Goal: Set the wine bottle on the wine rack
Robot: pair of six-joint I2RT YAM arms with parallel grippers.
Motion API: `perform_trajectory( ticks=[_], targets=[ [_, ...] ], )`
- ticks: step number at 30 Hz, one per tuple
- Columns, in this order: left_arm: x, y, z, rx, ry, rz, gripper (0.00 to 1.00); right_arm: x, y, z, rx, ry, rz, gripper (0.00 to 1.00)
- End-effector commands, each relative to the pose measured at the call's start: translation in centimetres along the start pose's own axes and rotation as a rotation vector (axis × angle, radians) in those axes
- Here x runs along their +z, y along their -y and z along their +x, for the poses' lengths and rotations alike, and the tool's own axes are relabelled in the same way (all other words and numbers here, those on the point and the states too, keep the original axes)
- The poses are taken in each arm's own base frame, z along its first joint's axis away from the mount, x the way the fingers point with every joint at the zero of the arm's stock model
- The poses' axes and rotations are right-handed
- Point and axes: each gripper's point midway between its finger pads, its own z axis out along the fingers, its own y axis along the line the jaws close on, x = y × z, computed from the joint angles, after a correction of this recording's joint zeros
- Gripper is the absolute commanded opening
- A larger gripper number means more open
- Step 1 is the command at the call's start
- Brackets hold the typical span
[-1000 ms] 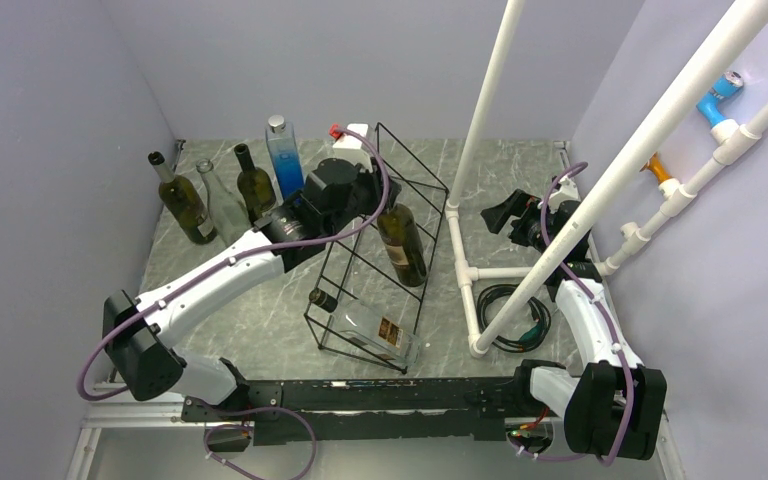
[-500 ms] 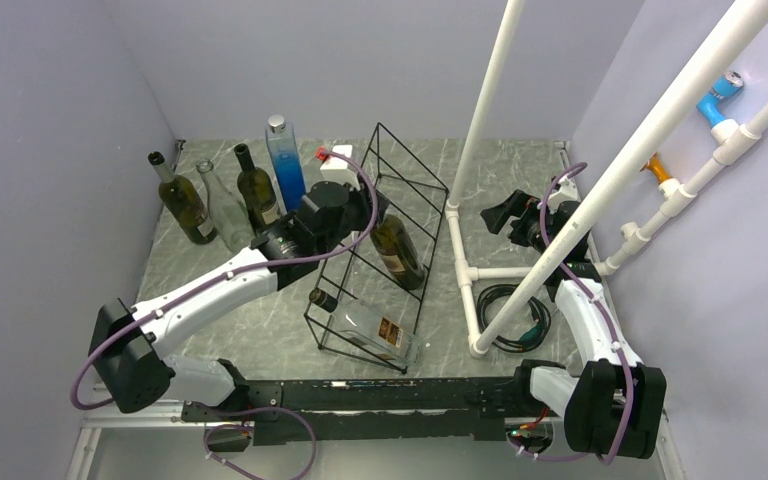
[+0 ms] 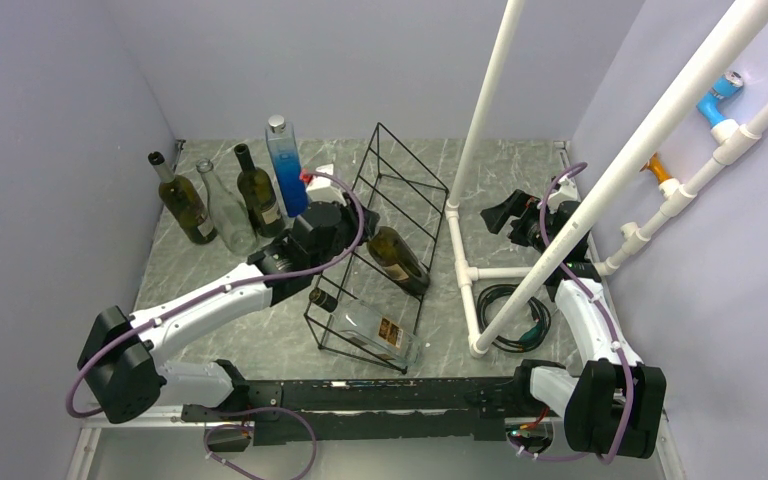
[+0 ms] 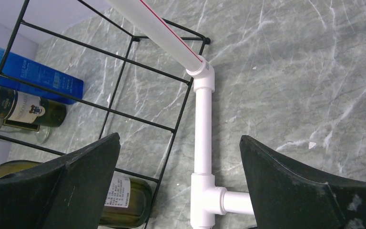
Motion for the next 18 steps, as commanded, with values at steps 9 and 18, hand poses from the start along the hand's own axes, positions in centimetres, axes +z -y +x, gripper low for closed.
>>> perform_trajectory(
  ticks=[9,18],
  targets=[
    [-1.1,0.3,-2.3,-0.265,0.026,0.004,0.0,-0.4,-1.3,-1.6,-0.028,0.062,-0.047,1.0],
    [-1.1,-0.6,-0.4,-0.243,-0.054,-0.023,0.0,-0.4,-1.2,-1.5,-0.029,0.058,-0.047,1.0]
  ],
)
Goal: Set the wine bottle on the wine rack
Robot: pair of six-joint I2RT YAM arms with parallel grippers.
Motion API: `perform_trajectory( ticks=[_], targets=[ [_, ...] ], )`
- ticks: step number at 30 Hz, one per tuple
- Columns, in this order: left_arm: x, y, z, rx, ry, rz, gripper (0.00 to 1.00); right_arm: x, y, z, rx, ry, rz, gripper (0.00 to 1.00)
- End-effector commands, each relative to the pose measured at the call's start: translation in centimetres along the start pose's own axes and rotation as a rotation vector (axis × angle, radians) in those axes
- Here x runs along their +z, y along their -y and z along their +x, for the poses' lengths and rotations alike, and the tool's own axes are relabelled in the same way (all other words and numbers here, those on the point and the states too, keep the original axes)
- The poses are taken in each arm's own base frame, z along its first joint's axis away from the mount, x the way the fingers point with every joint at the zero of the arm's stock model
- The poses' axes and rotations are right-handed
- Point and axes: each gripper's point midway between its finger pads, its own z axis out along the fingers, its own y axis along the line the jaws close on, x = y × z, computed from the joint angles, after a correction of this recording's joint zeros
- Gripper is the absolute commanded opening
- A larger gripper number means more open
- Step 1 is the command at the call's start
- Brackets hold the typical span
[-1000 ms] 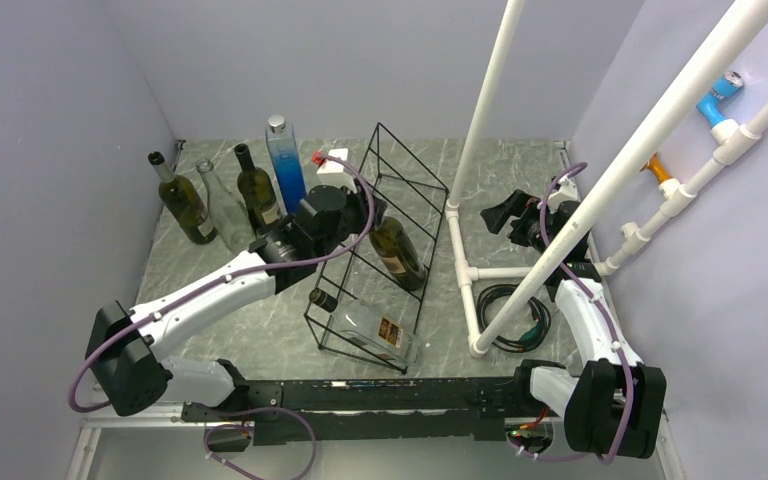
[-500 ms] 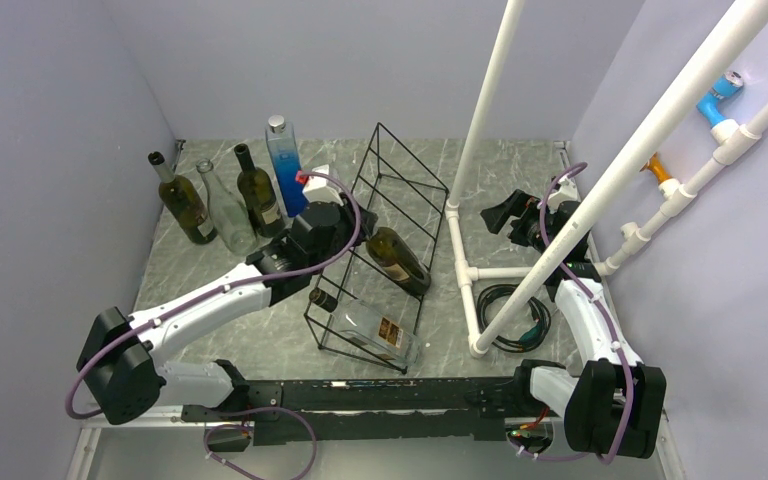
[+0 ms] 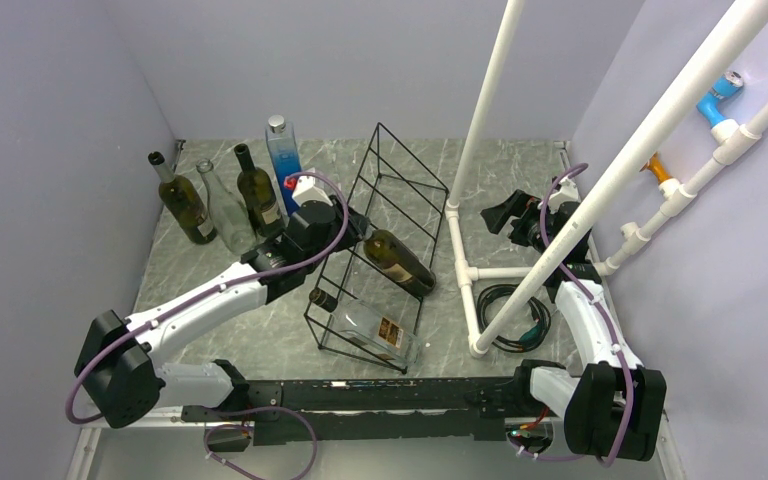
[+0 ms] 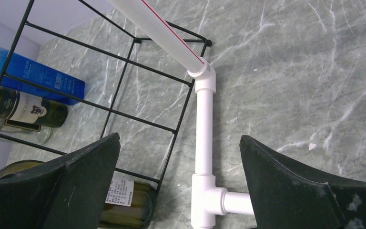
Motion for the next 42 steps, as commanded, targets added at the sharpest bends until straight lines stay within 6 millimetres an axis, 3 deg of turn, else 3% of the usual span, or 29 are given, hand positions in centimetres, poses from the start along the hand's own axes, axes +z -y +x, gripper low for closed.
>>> perform_trajectory(
  ticks=[1,9,14,24,32,42],
  targets=[
    [-1.2,2.2,-0.8,-0.04,-0.018,0.076,0.0,-0.2,-1.0,-1.3,-0.025,0.051,-0.04,1.0],
    [-1.0,1.9,-0.2,0.003,-0.074,0.048,0.0,-0.3,-1.3,-1.3,-0.023,0.049,-0.052,1.0],
    [-1.0,1.9,0.5,0.035,-0.121,0.037,0.08,-0.1,-1.4,-1.1,-0.014,0.04,-0.063,1.0],
    [-1.9,2.7,0.2,0.124,-0.143,0.085,0.42,-0.1,-1.5,-1.1,-0.017,0.039,-0.068,1.0],
    [-3.1,2.3,-1.3,0.168,-0.093,0.074,0.69,0.0,-1.3,-1.0,-0.014,0.044,-0.062,1.0],
    [-5.2,3.2,-4.6,0.273,-0.033,0.063,0.73,0.0,-1.6,-0.9,-0.017,0.032,-0.074,1.0]
  ],
)
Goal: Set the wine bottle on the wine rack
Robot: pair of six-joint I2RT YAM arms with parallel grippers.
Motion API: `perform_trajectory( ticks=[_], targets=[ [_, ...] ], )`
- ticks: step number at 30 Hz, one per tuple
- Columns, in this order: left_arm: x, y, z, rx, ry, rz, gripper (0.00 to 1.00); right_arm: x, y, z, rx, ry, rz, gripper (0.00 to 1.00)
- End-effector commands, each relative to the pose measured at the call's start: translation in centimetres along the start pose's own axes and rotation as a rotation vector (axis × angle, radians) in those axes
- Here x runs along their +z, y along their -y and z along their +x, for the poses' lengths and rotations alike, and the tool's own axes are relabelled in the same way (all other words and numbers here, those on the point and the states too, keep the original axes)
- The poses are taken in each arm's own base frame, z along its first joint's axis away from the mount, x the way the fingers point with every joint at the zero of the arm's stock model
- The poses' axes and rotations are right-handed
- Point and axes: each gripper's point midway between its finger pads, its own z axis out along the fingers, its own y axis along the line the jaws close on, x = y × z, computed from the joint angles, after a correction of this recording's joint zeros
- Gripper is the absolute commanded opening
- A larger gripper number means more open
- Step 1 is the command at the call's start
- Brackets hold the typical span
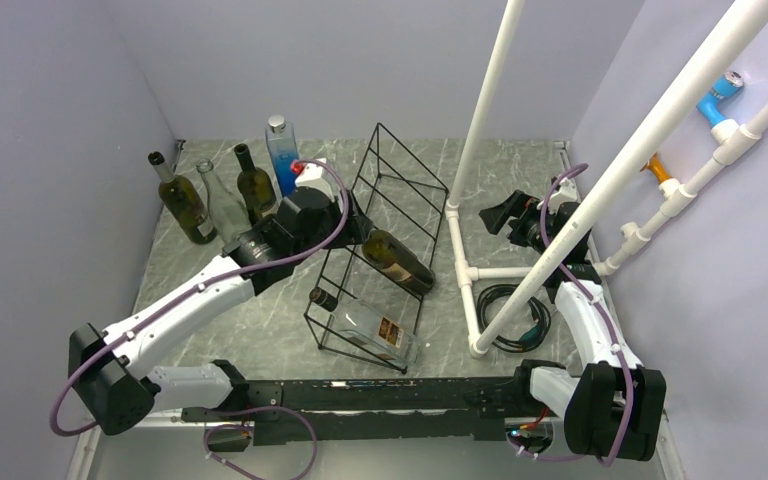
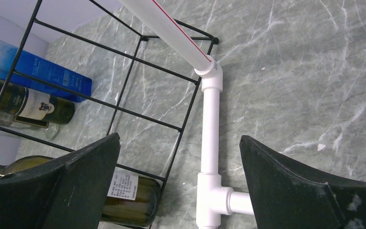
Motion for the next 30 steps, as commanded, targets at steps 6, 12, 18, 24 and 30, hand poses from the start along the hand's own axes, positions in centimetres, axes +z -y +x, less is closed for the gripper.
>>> perform_trajectory(
  ticks=[6,12,18,24,30],
  targets=[
    [-4.9,0.3,-6.0,0.079,0.183,-0.013,0.78,0.3,-1.0,-0.9,-0.028,0.033,-0.042,1.0],
    [-7.6,-1.6,-7.0,0.123,0.244,-0.068,0.84,0.3,-0.9,-1.0,-0.039,0.034,-0.02,1.0],
    [-13.1,-4.9,-10.0,0.215,0.354,-0.207,0.99,0.3,-0.5,-0.9,-0.043,0.038,0.001,1.0],
    [-17.7,-8.3,-10.9,0.203,0.454,-0.305,1.0,0.6,-0.3,-0.7,-0.044,0.036,0.012,1.0],
    [-19.8,-9.3,-12.4,0.26,0.548,-0.342,1.0,1.1,-0.3,-0.3,-0.05,0.023,0.017,1.0]
  ],
)
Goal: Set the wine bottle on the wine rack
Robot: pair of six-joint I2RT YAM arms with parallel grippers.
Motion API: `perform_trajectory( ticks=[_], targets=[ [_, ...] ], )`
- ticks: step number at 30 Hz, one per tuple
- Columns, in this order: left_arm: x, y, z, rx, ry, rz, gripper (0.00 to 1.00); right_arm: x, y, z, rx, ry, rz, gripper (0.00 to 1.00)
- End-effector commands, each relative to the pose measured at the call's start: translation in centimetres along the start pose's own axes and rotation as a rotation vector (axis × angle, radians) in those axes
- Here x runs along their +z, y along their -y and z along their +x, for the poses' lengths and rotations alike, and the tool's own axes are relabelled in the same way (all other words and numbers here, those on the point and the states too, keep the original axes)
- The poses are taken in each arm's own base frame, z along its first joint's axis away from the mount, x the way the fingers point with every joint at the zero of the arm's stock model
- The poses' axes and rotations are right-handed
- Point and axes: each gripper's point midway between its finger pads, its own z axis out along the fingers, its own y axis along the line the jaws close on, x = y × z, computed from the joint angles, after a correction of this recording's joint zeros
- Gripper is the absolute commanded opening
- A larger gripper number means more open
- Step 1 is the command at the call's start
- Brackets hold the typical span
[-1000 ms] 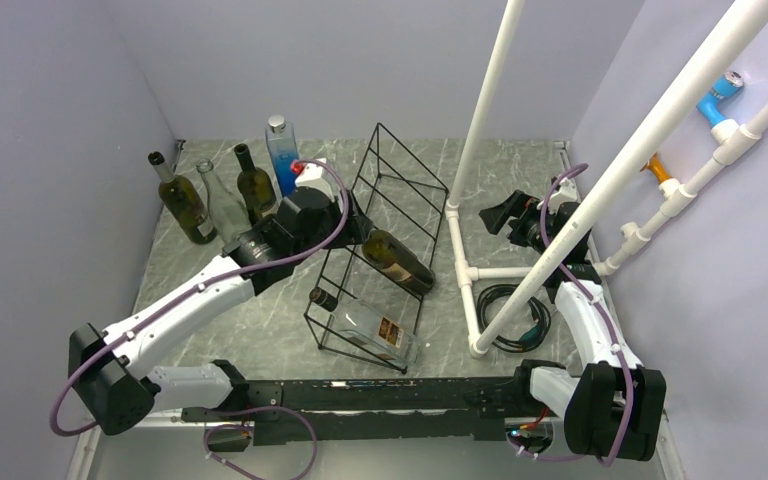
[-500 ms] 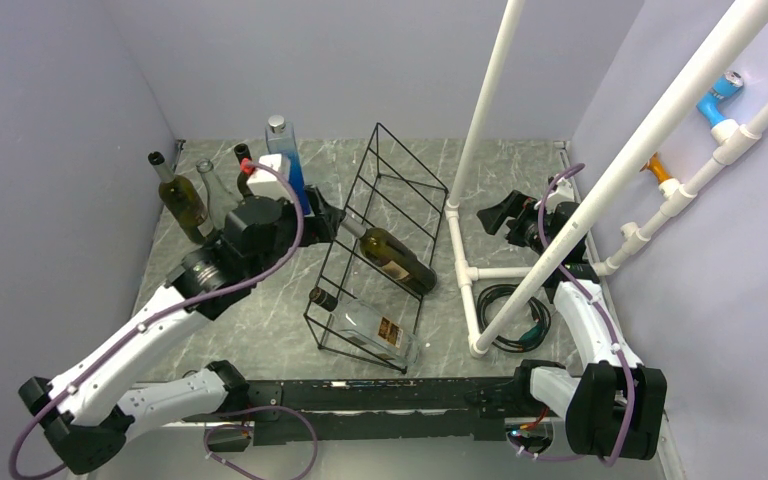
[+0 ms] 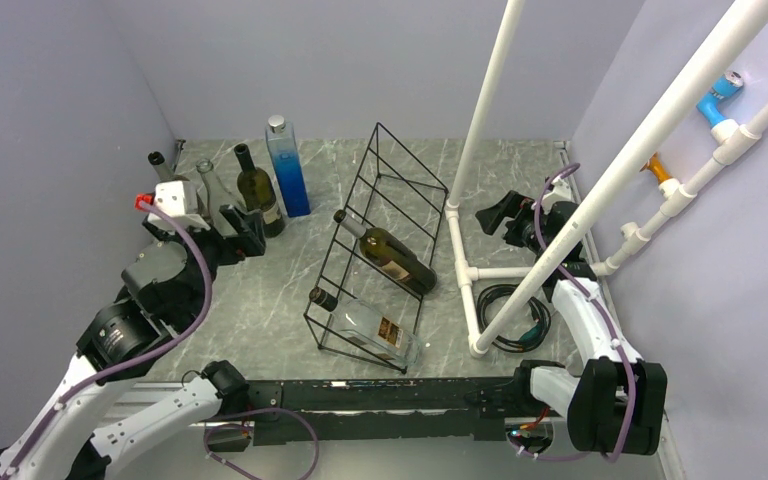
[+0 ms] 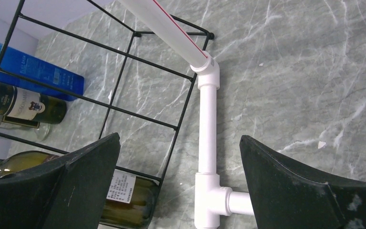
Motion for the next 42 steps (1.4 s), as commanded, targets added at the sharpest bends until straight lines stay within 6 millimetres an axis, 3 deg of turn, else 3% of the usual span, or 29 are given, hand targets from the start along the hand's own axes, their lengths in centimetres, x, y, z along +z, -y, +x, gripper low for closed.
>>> perform_trajectory(
  ticks=[1,3,6,10,13,17,19,25,30,42],
  targets=[
    [0.2,-1.9,-2.0,0.122,0.082,-0.091,1.0,0.6,-0.4,-0.9,-0.038,0.03,-0.006,1.0],
    [0.2,-1.7,-4.2,0.129,0.132,-0.107,1.0,0.7,-0.4,-0.8,-0.042,0.023,-0.005,1.0],
    [0.9,0.3,-7.3,0.112,0.218,-0.068,1.0,0.6,-0.5,-0.9,-0.048,0.027,-0.001,1.0],
    [2.8,2.6,-10.1,0.085,0.318,-0.057,1.0,0.4,-0.5,-1.1,-0.054,0.034,0.005,1.0],
    [4.9,4.3,-11.5,0.115,0.388,-0.059,1.0,0.4,-0.4,-1.1,-0.056,0.032,0.009,1.0],
    [9.6,5.8,-11.7,0.123,0.364,-0.112,1.0,0.5,-0.3,-1.0,-0.054,0.03,0.01,1.0],
    [11.7,6.6,-12.8,0.083,0.35,-0.102,1.0,0.6,-0.3,-0.9,-0.051,0.027,0.007,1.0],
    [18.6,6.9,-12.8,0.161,0.288,-0.151,1.0,0.7,-0.3,-0.9,-0.051,0.021,0.008,1.0],
    [22.5,6.2,-11.9,0.196,0.25,-0.207,1.0,0.6,-0.2,-1.0,-0.056,0.028,0.014,1.0],
    [28.5,2.4,-4.3,0.192,0.018,-0.316,0.99,1.0,-0.1,-0.7,-0.049,0.014,0.013,1.0]
  ],
)
